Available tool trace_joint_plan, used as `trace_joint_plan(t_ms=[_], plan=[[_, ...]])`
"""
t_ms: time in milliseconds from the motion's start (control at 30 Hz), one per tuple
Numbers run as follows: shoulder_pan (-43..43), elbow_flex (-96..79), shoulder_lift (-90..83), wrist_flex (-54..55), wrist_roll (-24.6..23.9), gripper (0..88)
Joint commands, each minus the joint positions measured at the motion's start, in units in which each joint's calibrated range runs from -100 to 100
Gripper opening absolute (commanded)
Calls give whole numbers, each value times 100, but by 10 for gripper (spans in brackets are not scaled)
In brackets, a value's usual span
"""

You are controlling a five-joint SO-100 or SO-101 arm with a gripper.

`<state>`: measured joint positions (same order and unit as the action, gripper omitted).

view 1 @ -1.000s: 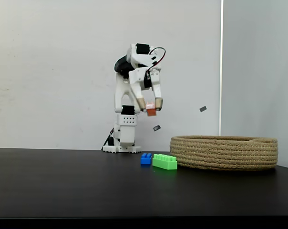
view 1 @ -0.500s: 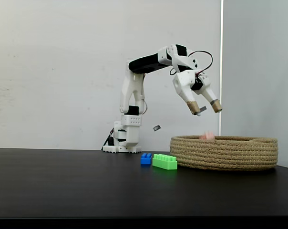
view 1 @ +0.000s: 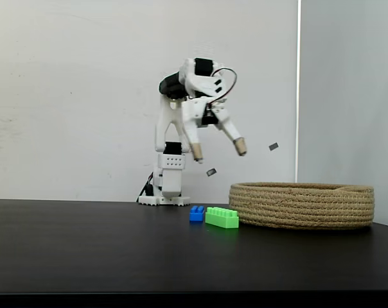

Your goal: Place the lego blocks in the tray

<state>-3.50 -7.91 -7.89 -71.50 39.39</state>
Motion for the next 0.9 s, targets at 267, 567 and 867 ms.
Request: trace_joint_plan(t_ms=[267,567,867], plan=[[1183,-828,49,532,337,285],[787,-901,651,865,117,258],[400,-1028,978,1123,-5,251]])
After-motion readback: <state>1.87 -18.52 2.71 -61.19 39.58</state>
